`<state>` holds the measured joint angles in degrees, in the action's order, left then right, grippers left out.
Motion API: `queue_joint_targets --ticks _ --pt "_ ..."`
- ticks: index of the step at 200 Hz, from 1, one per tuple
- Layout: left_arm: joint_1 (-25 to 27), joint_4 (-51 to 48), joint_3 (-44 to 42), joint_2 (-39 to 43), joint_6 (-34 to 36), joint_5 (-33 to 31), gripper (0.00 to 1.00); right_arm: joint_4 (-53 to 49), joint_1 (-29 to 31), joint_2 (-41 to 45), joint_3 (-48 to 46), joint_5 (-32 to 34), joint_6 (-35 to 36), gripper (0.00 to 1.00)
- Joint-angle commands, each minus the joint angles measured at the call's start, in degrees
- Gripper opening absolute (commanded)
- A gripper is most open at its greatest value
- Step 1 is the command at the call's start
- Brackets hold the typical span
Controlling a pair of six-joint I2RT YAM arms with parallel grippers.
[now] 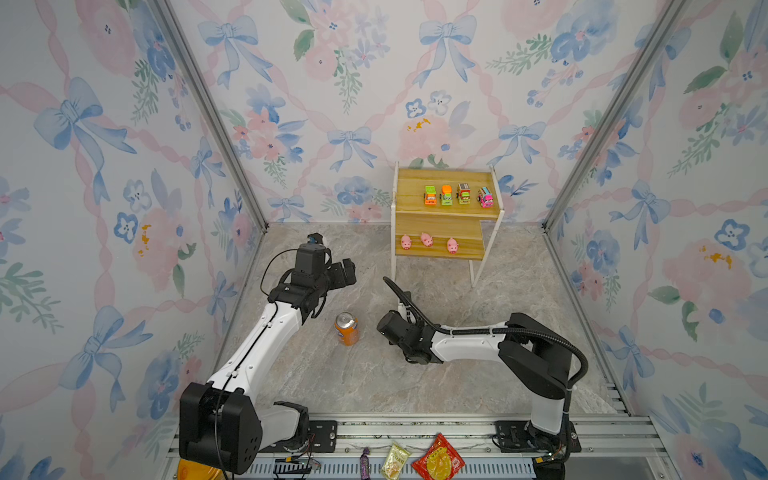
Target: Place and organize the plastic toys onto the shelf
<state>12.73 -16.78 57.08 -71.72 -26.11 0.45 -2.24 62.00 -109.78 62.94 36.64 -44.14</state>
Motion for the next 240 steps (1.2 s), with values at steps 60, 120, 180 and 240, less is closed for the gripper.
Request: queue_joint_targets --ticks 60,120,180,240 --pt "-0.9 7.88 -5.75 3.25 2.73 3.24 0.98 7.15 0.48 8.56 -7.14 -0.23 5.93 0.68" --pt "-4.31 8.89 -6.71 2.25 1.3 7.13 0.98 12.6 0.66 8.64 -9.85 -2.62 9.81 0.79" --pt "-6.93 8.95 -6.89 0.8 0.71 7.91 0.98 14.35 0.57 7.08 -10.61 -4.33 10.21 0.81" --pt "-7.11 8.95 -6.81 -0.15 0.64 7.91 0.98 15.85 0.56 5.98 -10.9 -5.01 11.47 0.81"
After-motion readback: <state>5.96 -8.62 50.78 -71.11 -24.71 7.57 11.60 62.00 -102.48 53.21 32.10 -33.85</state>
